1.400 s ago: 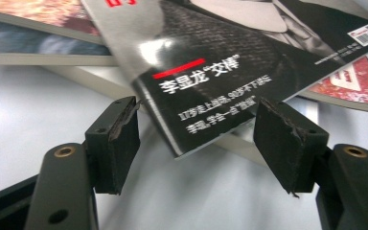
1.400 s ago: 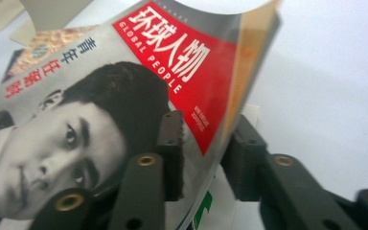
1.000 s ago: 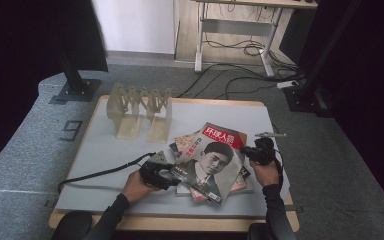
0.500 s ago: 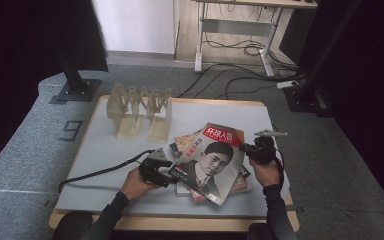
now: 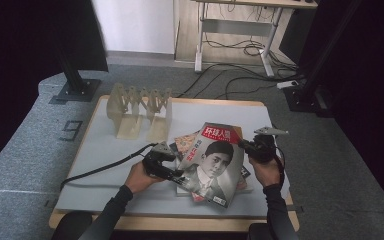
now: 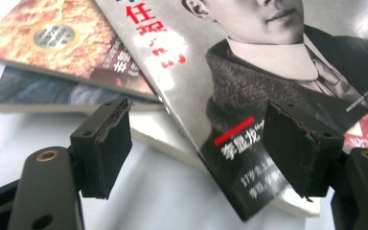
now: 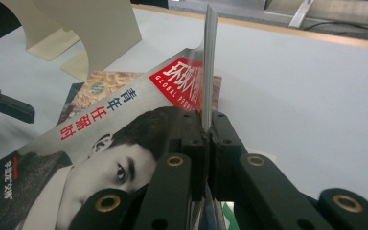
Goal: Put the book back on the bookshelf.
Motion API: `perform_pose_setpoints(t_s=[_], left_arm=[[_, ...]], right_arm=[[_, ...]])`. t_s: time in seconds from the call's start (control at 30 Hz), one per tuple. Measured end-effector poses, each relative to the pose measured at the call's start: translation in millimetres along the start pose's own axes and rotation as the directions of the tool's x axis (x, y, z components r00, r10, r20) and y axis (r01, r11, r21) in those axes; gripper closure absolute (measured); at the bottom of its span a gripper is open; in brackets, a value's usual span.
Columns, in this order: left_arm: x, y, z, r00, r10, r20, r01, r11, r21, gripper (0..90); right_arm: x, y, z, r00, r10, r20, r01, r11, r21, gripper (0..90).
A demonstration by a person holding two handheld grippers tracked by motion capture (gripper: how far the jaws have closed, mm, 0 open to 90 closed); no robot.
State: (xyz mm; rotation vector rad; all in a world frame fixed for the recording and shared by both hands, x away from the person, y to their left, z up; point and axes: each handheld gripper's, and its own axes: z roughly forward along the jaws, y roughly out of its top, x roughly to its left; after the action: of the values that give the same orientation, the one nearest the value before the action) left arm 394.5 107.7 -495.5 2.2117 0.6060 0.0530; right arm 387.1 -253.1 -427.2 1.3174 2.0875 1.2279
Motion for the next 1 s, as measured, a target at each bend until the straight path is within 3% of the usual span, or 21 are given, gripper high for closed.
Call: perform_pose_setpoints(t_s=[0.23, 0.4, 0.7, 1.0], left_arm=[[1.2, 8.1, 6.8, 1.0000, 0.005, -0.007, -0.005, 0.9998, 0.017, 26.3], [6.0, 9.4, 10.7, 0.9999, -0.014, -0.002, 0.014, 0.9997, 0.020, 26.5], [12.8, 11.0, 16.4, 0.9979, -0.057, 0.030, 0.056, 0.9984, 0.008, 26.8], [17.1, 11.8, 19.6, 0.9959, -0.069, 0.057, 0.069, 0.9976, 0.003, 27.4]], right_arm=[[6.7, 7.2, -6.0, 0.9995, -0.030, -0.004, 0.030, 0.999, -0.019, 85.9], [11.3, 12.3, -8.9, 0.9987, -0.051, -0.010, 0.050, 0.998, -0.032, 85.9], [24.0, 25.4, -14.6, 0.9960, -0.088, -0.015, 0.087, 0.995, -0.051, 86.0], [40.1, 36.5, -20.4, 0.9903, -0.136, -0.029, 0.133, 0.988, -0.074, 86.0]])
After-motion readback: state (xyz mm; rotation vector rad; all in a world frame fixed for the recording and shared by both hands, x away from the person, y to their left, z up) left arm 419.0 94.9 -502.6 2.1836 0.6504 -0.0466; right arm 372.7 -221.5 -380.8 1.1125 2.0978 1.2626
